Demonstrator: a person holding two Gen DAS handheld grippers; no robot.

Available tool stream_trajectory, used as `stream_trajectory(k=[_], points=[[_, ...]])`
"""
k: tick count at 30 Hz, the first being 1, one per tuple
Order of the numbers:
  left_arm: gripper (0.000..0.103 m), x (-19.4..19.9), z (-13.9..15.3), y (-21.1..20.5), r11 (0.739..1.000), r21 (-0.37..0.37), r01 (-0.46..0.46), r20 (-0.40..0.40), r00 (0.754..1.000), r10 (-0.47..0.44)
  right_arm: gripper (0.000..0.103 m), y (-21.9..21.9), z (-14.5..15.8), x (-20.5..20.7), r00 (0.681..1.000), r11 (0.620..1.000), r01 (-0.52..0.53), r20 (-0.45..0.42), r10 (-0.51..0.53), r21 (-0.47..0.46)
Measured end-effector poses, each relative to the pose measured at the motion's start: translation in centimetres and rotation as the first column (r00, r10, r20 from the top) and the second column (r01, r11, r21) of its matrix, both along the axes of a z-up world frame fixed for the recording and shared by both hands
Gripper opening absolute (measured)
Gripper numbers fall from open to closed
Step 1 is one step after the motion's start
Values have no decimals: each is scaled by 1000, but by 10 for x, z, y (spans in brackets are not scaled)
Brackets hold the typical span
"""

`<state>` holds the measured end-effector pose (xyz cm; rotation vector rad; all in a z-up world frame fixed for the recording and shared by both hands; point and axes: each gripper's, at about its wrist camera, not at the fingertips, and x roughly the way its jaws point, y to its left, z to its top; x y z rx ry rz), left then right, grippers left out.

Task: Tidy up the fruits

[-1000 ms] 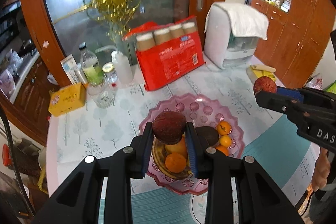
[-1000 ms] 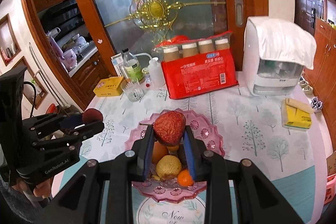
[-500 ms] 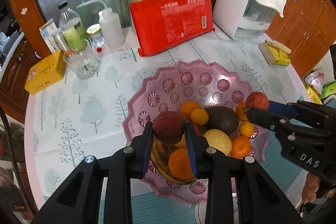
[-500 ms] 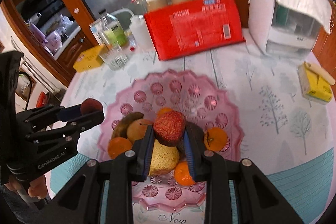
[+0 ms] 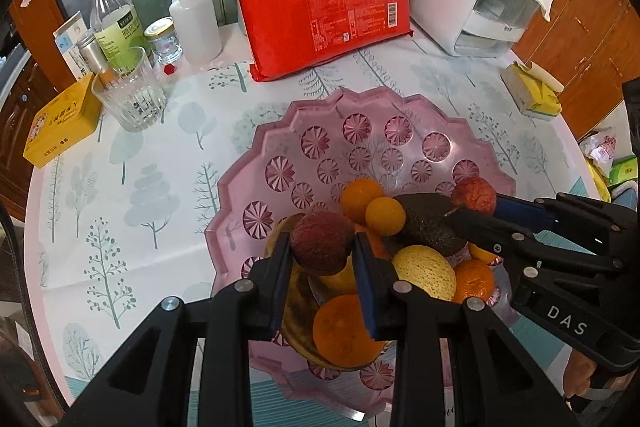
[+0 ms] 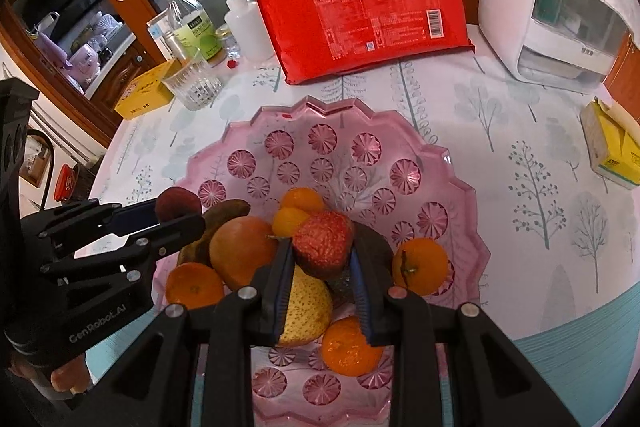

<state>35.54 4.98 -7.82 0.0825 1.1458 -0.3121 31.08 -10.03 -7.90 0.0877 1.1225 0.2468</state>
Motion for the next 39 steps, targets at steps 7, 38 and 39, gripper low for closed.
stream_trajectory(k=[7,38,39], points=[[36,-3,0,-2,1000,16,-3,7,1000,3,31,2,-6,2,999,1000,8,-44,-8,-17],[97,-86,52,-2,996,49,-77,118,990,71,56,-19,28,-53,997,996,71,36,-73,62],[97,-91,53,-1,995,48,-82,119,990,76,56,-19,29,-58,997,996,67,42,-70,59]])
